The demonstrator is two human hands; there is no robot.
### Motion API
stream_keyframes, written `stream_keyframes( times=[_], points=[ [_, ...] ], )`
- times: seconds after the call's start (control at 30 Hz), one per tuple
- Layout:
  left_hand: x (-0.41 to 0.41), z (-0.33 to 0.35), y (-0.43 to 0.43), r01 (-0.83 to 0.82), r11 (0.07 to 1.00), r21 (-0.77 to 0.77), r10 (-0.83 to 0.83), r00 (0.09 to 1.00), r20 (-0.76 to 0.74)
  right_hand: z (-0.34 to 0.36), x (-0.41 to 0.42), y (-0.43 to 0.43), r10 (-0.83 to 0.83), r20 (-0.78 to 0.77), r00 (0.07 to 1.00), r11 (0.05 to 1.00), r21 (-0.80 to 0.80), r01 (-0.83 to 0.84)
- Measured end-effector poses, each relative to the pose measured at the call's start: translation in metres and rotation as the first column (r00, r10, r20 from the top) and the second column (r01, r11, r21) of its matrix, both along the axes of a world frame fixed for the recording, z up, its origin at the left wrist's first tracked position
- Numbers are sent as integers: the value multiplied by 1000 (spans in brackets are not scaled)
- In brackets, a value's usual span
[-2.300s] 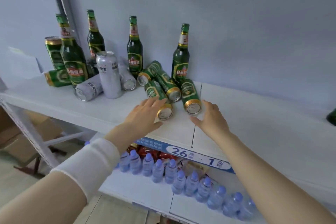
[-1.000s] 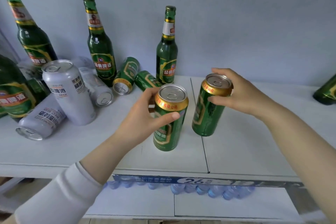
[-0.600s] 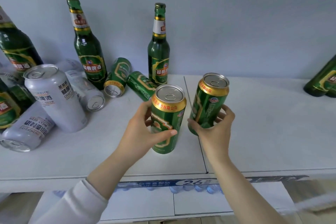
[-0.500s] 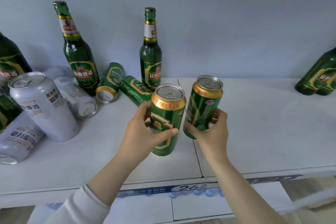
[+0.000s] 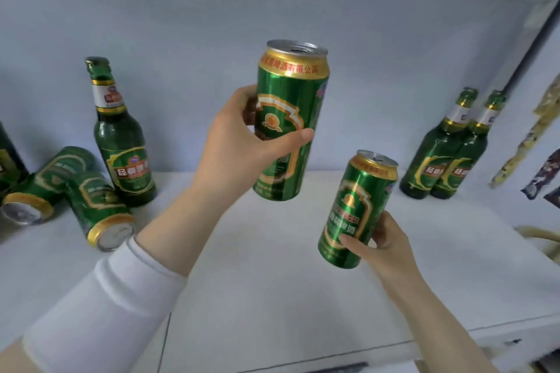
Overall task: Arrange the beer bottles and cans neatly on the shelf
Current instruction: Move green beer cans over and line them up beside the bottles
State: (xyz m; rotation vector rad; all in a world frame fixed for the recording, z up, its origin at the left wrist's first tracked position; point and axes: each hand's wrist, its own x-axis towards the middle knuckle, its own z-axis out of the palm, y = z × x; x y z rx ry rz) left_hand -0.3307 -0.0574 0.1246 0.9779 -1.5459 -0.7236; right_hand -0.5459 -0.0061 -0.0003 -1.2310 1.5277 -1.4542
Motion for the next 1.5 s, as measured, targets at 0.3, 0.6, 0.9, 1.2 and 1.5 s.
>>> stream_keyframes(
  times=[0.3, 0.6, 0.9, 1.2, 1.5],
  points=[
    [-120, 10, -8, -94, 995, 28, 94, 996, 8, 11, -124, -29, 100, -21, 995, 995, 16, -99],
    [-167, -16, -43, -121, 989, 80, 119, 992, 35, 5, -165, -61, 82, -31, 996, 997, 1, -82],
    [-205, -81, -73, -79, 971, 226, 55, 992, 111, -8, -178, -98, 39, -128, 991, 999, 35, -35],
    [-227, -107, -94, -90, 959, 270, 59, 991, 123, -17, -190, -119, 82, -171, 982, 995, 77, -70],
    [-244, -118, -112, -112, 960, 258, 76, 986, 148, -41, -192, -126, -47, -283, 958, 999, -24, 42]
  ],
)
